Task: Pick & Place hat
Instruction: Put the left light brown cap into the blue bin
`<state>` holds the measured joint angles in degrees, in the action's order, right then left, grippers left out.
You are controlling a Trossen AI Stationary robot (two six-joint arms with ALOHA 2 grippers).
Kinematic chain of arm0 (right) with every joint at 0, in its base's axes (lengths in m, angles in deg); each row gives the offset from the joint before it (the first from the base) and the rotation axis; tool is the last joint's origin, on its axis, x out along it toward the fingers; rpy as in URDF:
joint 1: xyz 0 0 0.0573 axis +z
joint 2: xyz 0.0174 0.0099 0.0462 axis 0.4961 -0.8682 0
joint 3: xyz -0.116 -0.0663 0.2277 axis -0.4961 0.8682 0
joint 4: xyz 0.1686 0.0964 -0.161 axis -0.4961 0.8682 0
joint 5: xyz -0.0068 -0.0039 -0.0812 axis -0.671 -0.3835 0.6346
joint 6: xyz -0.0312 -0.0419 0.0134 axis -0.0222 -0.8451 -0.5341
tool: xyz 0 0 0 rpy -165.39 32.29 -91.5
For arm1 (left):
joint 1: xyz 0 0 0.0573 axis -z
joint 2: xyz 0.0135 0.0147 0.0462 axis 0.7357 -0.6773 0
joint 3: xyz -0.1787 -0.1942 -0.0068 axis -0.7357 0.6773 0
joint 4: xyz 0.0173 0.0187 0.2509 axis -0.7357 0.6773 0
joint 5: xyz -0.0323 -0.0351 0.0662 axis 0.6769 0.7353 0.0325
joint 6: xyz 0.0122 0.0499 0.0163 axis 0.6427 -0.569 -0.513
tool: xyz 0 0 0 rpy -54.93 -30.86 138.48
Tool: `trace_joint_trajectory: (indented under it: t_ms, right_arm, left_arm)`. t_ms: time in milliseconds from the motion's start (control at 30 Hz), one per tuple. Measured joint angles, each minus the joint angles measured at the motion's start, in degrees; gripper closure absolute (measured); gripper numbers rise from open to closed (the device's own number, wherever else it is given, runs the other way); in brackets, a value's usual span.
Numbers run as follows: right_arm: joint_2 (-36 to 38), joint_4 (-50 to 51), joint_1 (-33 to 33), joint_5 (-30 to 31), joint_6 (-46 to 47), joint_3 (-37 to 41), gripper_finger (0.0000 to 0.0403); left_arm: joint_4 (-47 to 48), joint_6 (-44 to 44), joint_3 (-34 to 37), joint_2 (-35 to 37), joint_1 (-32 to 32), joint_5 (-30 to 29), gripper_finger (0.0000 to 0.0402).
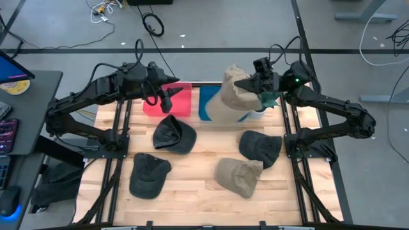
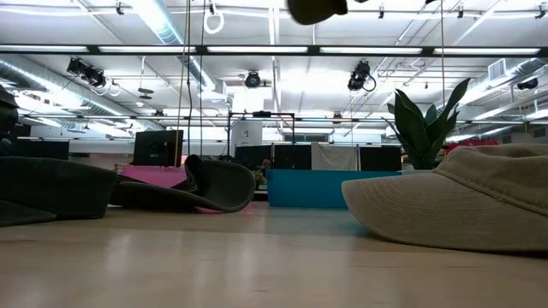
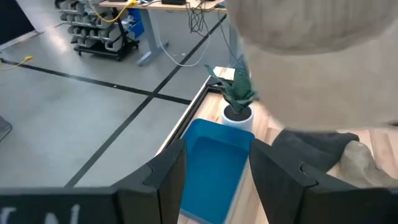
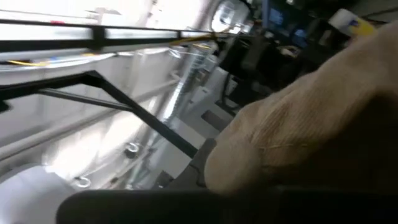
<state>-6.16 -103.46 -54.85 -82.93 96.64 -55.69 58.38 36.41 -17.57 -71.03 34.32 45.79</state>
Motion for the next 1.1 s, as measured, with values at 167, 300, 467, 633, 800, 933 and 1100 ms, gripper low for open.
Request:
trace_joint_trajectory:
  t_ms: [167,300,467,633,800,933,1100]
  right_arm:
    - [-0.21,16.86,0.0,0.14,-10.61,-6.62,0.0403]
    - [-0.94,26.26,0.0,0.97,-17.32,-11.53,0.0403]
    - [-1.9,31.67,0.0,3.34,-21.45,-14.08,0.0403]
    - [-2.79,33.67,0.0,6.51,-25.01,-14.27,0.0403]
    - [-4.88,37.84,-0.02,9.09,-31.25,-14.29,0.0403]
    - [-7.25,41.13,-1.06,10.34,-34.76,-14.29,0.0403]
    - [-9.76,41.33,-2.08,10.09,-35.86,-14.29,0.0403]
  left_arm:
    - [2.79,2.15,0.0,0.0,-0.61,-0.01,0.0223]
    - [3.71,3.54,0.0,0.0,-1.04,-0.06,0.0223]
    - [3.74,3.64,0.0,0.0,-1.04,-0.03,0.0223]
    - [3.75,3.64,0.0,0.0,-1.04,-0.04,0.0223]
    - [3.73,3.67,0.0,0.0,-1.04,-0.01,0.0223]
    - [3.68,3.86,0.0,0.0,-1.04,-0.01,0.0223]
    - [3.66,4.78,0.0,0.0,-1.04,-0.01,0.0223]
